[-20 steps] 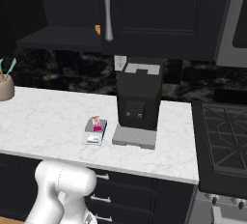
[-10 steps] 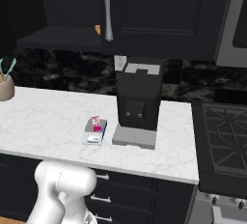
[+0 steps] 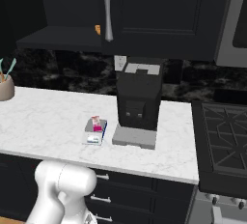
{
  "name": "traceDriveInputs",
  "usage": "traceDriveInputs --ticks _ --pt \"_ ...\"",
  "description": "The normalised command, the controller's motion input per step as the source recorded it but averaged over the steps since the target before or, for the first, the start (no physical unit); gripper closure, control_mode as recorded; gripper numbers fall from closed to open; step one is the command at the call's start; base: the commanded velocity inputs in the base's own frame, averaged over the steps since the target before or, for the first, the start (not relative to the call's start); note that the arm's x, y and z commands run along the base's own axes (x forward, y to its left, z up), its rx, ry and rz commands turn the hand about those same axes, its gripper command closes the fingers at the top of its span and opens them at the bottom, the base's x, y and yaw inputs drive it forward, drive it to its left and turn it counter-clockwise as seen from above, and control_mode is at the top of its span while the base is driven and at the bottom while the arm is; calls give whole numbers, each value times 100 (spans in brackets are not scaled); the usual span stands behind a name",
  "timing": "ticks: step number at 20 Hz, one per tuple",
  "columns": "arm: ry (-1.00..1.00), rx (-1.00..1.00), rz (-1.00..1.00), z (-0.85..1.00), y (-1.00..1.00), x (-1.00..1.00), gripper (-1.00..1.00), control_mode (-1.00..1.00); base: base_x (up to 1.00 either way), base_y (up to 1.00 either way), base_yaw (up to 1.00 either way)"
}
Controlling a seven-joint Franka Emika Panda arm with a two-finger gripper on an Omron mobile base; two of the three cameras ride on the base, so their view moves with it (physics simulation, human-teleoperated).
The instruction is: Pick the bar and place it on the digital scale for weighing, and close the cabinet.
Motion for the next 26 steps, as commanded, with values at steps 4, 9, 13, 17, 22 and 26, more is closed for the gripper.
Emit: traceDriveInputs --ticks 4,9,13,17,22,26 --pt "-9 -11 -24 -1 100 -12 -100 -100 0 0 0" --pt "12 -10 -8 -1 86 56 -100 -100 0 0 0" --pt "6 0 -1 -13 47 81 -100 -100 0 0 0" --pt "-2 1 0 -13 3 75 -100 -100 0 0 0" --pt "0 11 0 -24 0 96 -100 -100 0 0 0" --pt "-4 10 0 -32 0 93 -100 -100 0 0 0"
